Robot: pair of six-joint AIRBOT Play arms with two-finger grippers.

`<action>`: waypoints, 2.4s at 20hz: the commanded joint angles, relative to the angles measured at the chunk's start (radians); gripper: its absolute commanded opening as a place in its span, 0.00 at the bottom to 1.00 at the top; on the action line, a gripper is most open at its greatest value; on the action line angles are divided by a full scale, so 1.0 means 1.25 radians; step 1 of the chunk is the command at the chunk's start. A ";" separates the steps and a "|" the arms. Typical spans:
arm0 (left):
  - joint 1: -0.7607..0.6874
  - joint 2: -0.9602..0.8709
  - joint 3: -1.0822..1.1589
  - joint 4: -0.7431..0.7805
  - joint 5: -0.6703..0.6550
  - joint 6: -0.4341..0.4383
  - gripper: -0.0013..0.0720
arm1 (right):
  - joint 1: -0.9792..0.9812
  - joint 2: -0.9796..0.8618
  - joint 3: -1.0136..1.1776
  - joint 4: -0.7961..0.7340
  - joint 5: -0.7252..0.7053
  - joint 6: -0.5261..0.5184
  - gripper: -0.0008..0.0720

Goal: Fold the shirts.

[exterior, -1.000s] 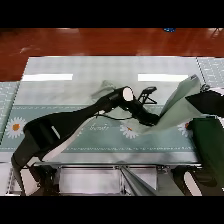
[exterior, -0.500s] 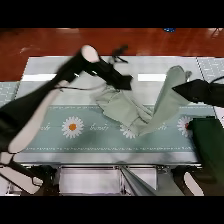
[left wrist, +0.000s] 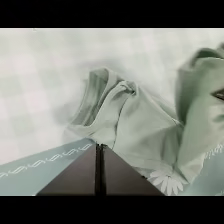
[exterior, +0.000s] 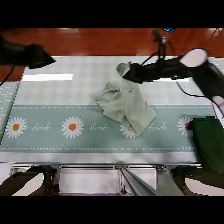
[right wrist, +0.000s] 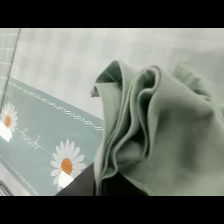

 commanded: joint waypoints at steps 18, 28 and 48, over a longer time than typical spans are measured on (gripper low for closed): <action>-0.002 0.226 -0.480 -0.100 0.295 -0.016 0.04 | -0.278 0.289 -0.132 -0.526 0.244 0.169 0.58; -0.114 0.229 -0.484 -0.102 0.288 -0.016 0.04 | -0.186 0.469 -0.815 -0.042 -0.234 0.246 0.58; -0.114 0.185 -0.553 -0.103 0.323 -0.016 0.04 | -0.038 -0.117 0.056 0.023 0.036 0.026 0.04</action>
